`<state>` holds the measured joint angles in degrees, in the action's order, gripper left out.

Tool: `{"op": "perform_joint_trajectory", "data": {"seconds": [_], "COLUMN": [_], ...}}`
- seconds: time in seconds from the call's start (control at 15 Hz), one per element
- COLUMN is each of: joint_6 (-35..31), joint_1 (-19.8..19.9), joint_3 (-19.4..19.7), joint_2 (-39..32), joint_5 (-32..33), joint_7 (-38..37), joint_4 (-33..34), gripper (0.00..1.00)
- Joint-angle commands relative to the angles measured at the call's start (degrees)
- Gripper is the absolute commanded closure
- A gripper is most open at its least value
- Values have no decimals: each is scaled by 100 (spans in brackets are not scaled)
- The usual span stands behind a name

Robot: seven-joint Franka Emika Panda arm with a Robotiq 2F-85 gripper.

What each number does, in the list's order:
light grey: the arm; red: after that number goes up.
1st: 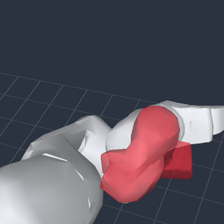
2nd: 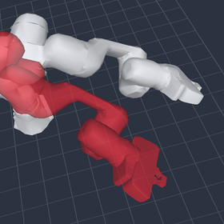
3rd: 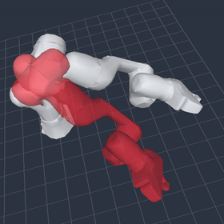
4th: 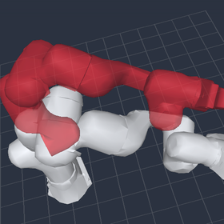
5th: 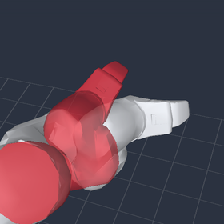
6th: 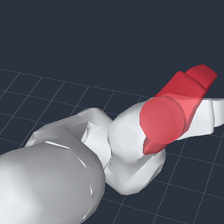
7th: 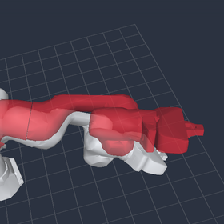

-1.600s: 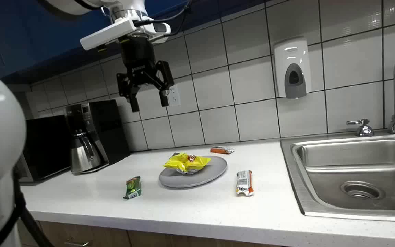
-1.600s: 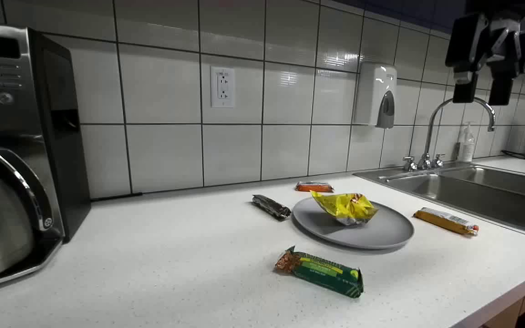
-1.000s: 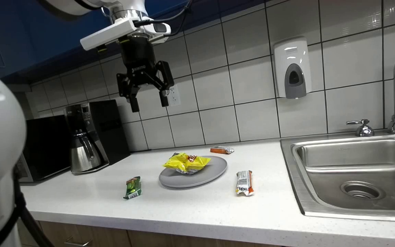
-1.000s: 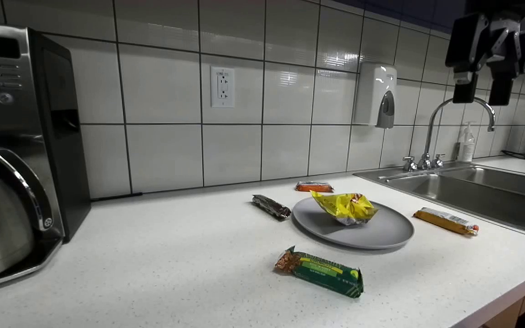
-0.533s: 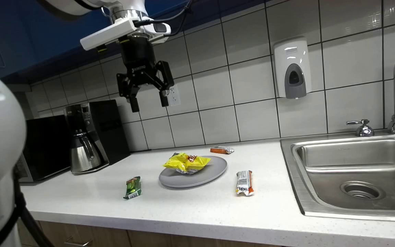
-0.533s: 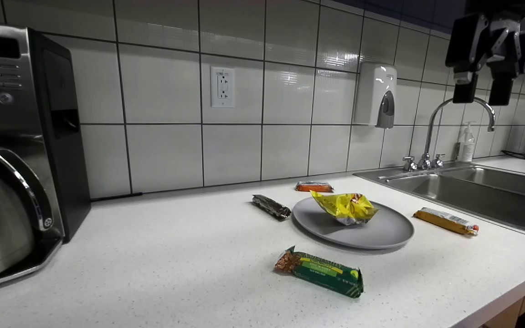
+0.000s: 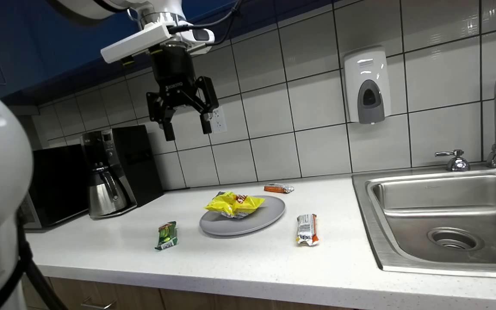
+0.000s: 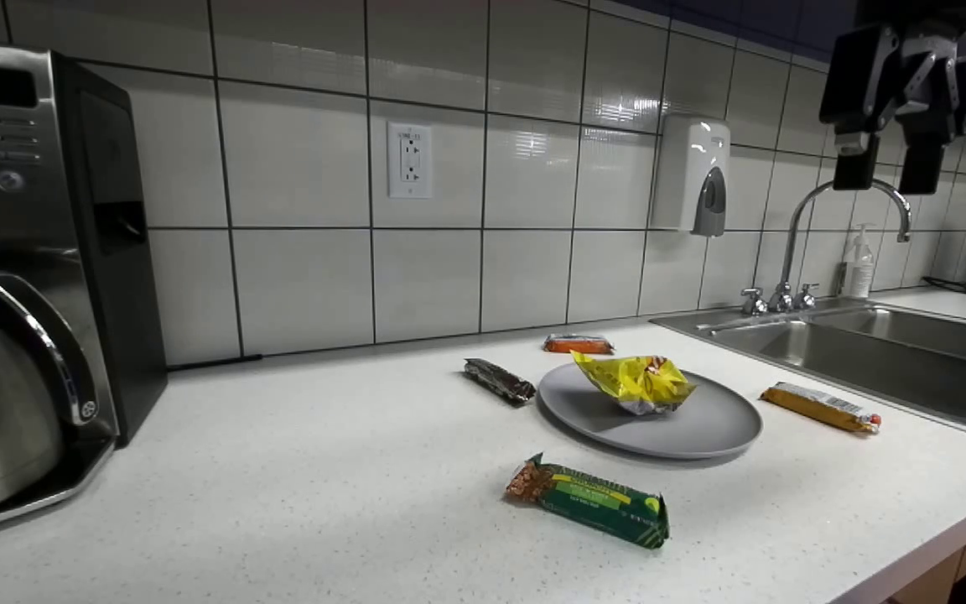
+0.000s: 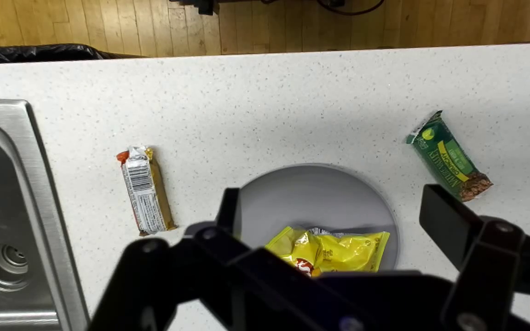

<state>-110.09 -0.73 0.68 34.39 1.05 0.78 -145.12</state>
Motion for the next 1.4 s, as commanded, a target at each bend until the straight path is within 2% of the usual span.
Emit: {"op": "perform_joint_trajectory", "data": {"seconds": [0.0, 0.47, 0.67, 1.33], "joint_6": [13, 13, -123, -953], "joint_1": [22, 22, 64, 230], "joint_3": [-20, -20, -185, -903], "joint_2": [-2, -2, -1, -242], "joint_5": [-12, -12, 66, 289], "joint_7": [9, 9, -304, -2369], "joint_4": [10, 10, -113, -478], "gripper": [0, 0, 0, 0]}}
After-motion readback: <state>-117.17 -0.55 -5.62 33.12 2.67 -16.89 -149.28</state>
